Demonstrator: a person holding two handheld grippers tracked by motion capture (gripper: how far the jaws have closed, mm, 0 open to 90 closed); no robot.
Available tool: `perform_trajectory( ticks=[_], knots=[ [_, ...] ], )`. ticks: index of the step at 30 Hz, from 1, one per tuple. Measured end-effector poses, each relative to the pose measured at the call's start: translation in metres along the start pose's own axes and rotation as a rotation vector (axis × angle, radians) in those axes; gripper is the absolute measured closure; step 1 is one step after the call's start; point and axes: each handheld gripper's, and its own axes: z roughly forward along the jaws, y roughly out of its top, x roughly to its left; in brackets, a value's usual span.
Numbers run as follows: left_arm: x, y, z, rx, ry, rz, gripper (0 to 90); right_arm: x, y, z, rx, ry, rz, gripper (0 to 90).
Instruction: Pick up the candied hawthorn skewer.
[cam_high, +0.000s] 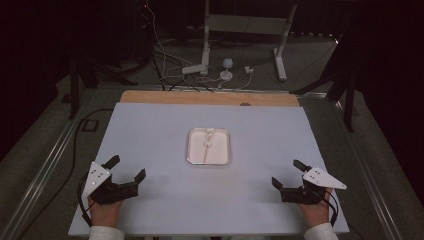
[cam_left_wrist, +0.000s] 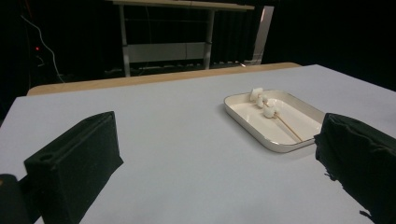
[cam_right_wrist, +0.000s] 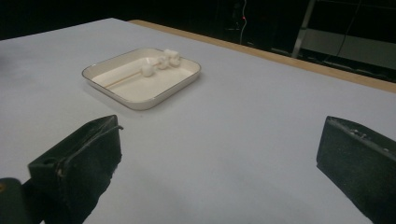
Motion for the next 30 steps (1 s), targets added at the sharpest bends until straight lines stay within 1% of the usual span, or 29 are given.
perform_trajectory(
  ticks=[3, 7, 12, 14, 17, 18, 20, 21, 22, 23, 24, 25, 27, 30],
  knots=[
    [0.000, 0.000, 0.000, -0.001, 0.003, -0.001, 0.5, -0.001, -0.001, 0.000, 0.002, -0.006, 0.009, 0.0],
    [-0.001, -0.001, 0.000, 0.011, 0.007, 0.004, 0.6, 0.001, -0.001, 0.000, -0.001, -0.001, 0.003, 0.0],
    [-0.002, 0.000, 0.000, 0.018, 0.016, -0.004, 0.5, 0.003, 0.000, 0.000, 0.000, -0.004, 0.011, 0.0],
    [-0.003, 0.002, 0.000, 0.016, 0.020, -0.001, 0.5, 0.004, 0.001, 0.000, -0.003, -0.007, 0.012, 0.0],
    [-0.004, 0.007, 0.001, 0.013, 0.019, -0.008, 0.5, 0.005, 0.001, -0.001, -0.002, -0.011, 0.015, 0.0],
    [-0.005, 0.011, 0.002, 0.019, 0.012, -0.024, 0.5, 0.005, 0.001, -0.001, -0.002, -0.012, 0.017, 0.0],
    [-0.006, 0.013, 0.003, 0.026, 0.015, -0.021, 0.5, 0.005, 0.001, -0.001, -0.002, -0.015, 0.019, 0.0],
    [-0.008, 0.018, 0.007, 0.043, 0.015, -0.011, 0.5, 0.005, 0.001, -0.001, -0.002, -0.016, 0.020, 0.0],
    [-0.008, 0.018, 0.007, 0.043, 0.015, -0.011, 0.5, 0.005, 0.001, -0.001, -0.001, -0.017, 0.021, 0.0],
    [-0.009, 0.020, 0.009, 0.045, 0.003, -0.010, 0.5, 0.005, 0.001, -0.001, -0.002, -0.020, 0.020, 0.0],
    [-0.012, 0.025, 0.013, 0.056, -0.004, 0.005, 0.5, 0.005, 0.001, -0.001, -0.001, -0.021, 0.020, 0.0],
    [-0.013, 0.027, 0.015, 0.058, -0.014, 0.009, 0.5, 0.005, 0.001, -0.001, 0.000, -0.022, 0.019, 0.0],
    [-0.014, 0.029, 0.018, 0.061, -0.021, 0.008, 0.5, 0.005, 0.001, -0.001, -0.002, -0.024, 0.020, 0.0],
    [-0.016, 0.035, 0.026, 0.067, -0.035, 0.012, 0.5, 0.005, 0.001, -0.001, -0.001, -0.025, 0.020, 0.0]
  ],
)
